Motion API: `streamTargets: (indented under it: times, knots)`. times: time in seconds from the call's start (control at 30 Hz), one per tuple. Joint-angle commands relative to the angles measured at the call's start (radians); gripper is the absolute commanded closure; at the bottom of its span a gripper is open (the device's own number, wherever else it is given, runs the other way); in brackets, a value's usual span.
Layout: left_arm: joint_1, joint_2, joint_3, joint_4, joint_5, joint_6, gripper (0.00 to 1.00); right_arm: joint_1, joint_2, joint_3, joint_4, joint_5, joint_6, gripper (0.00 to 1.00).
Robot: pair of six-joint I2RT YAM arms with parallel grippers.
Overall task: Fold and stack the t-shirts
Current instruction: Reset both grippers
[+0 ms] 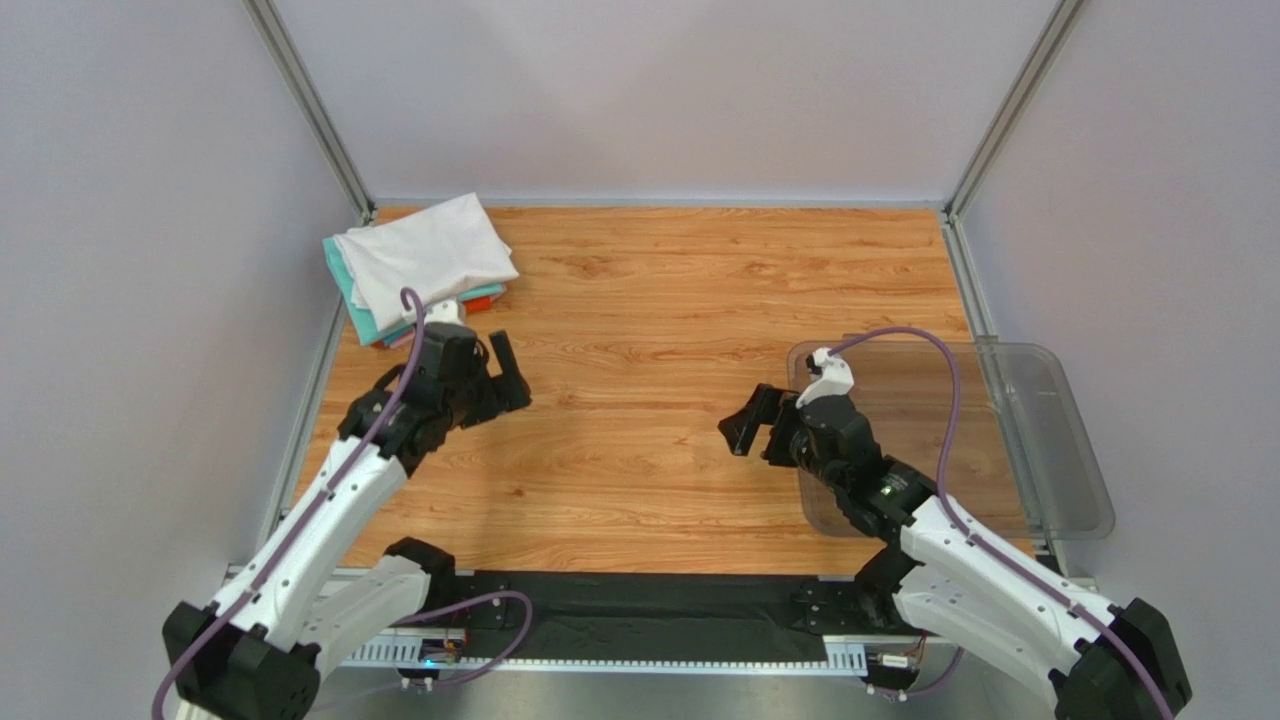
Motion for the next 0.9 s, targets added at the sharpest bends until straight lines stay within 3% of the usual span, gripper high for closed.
streamTargets:
  times: [0.0, 0.13, 0.33, 0.87]
  knots:
    - [-0.034, -0.12, -0.117, 0.012, 0.007, -0.083, 0.0, 0.003, -0.038, -0.037, -0.065, -0.015, 0.034, 0.0]
    - [-0.042, -0.264, -0.26, 0.021, 0.028, -0.103, 0.0, 0.003, -0.106, -0.066, -0.063, -0.013, 0.038, 0.0]
    - [-0.04, -0.353, -0.36, 0.04, 0.048, -0.123, 0.0, 0.004, -0.18, -0.095, -0.071, 0.004, 0.044, 0.0]
    - [-0.04, -0.448, -0.392, 0.021, 0.048, -0.142, 0.0, 0.003, -0.264, -0.103, -0.099, -0.021, 0.056, 0.0]
